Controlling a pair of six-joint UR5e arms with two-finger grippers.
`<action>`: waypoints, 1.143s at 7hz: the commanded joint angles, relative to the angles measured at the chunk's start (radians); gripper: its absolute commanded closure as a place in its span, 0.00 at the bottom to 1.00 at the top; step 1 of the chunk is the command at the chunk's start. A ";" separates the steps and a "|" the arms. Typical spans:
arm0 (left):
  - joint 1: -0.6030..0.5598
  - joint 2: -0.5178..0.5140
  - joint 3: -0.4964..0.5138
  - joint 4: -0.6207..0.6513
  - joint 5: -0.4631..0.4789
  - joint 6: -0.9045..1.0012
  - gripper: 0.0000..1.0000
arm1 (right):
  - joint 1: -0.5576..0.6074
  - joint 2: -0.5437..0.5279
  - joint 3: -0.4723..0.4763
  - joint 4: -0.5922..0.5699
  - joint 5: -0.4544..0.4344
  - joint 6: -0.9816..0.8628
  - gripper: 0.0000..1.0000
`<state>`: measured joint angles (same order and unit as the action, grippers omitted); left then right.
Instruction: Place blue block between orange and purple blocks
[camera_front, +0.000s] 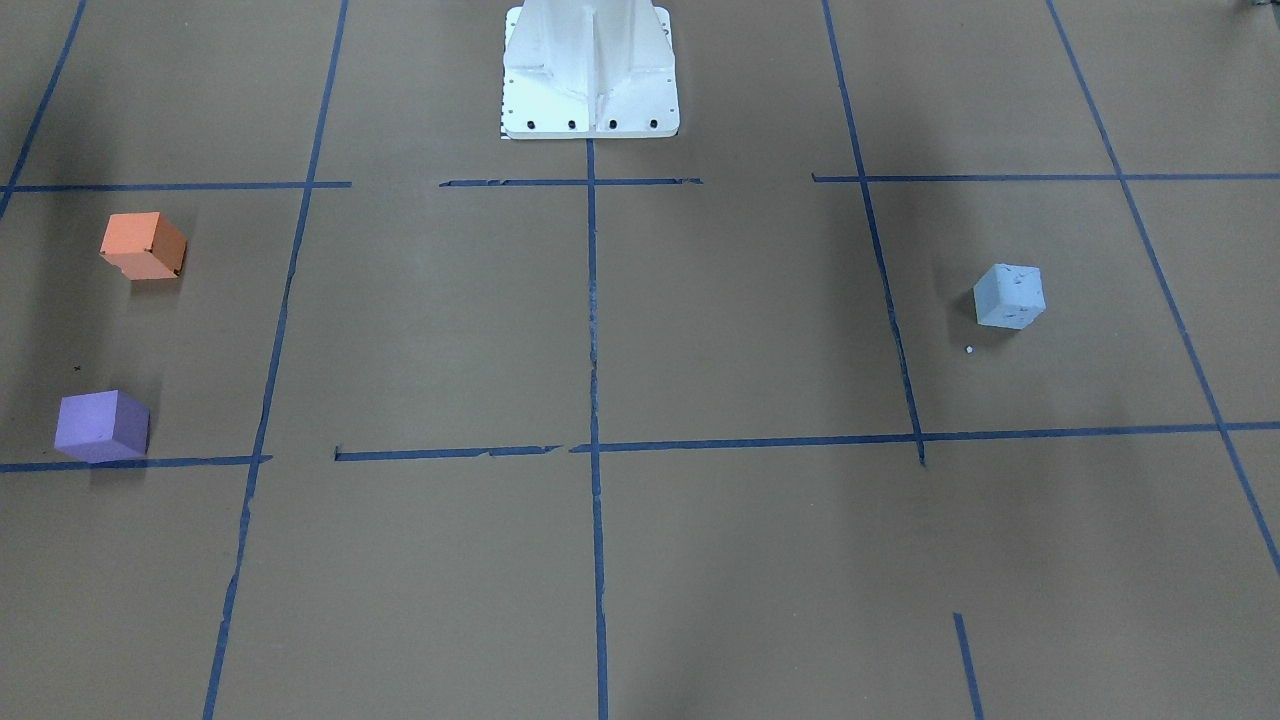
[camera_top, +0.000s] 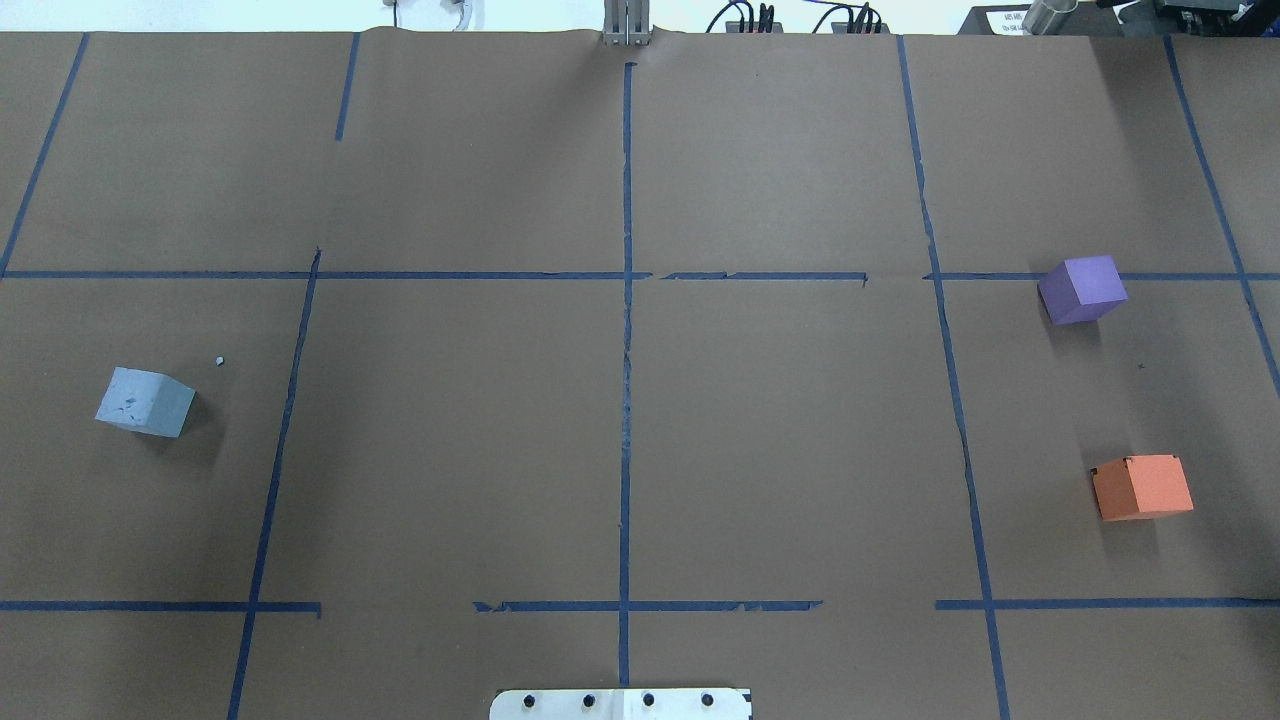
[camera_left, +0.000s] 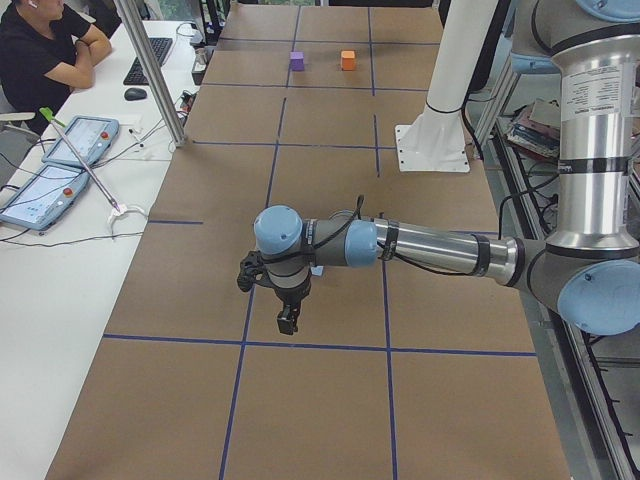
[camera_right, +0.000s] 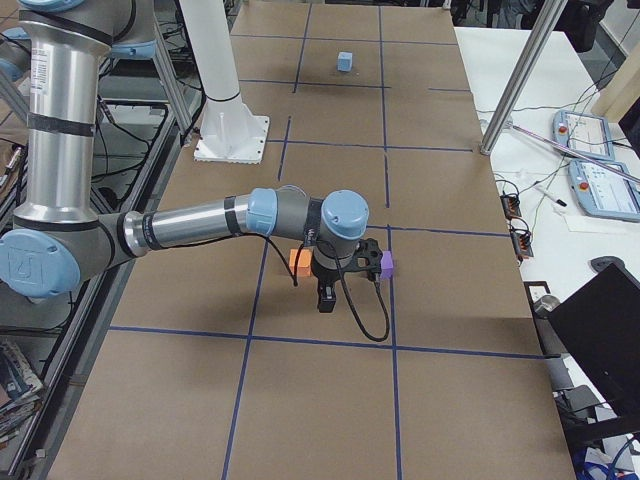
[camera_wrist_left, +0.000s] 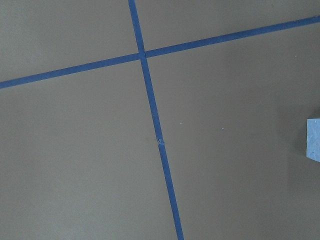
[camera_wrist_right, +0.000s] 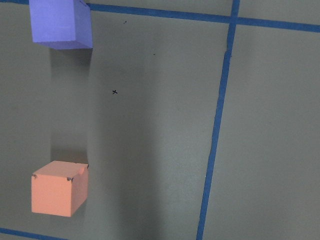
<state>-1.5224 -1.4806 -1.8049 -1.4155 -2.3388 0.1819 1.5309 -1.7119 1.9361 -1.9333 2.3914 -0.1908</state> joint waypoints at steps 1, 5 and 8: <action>0.001 0.000 -0.007 -0.002 0.001 0.001 0.00 | 0.000 0.001 -0.005 0.042 0.002 0.001 0.00; 0.001 0.020 -0.021 -0.101 -0.029 0.002 0.00 | -0.002 -0.006 -0.011 0.079 0.005 0.002 0.00; 0.019 0.002 -0.042 -0.106 -0.060 -0.078 0.00 | -0.020 -0.002 -0.022 0.131 -0.001 0.020 0.00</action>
<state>-1.5125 -1.4636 -1.8328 -1.5183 -2.3922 0.1622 1.5212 -1.7148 1.9220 -1.8357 2.3937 -0.1847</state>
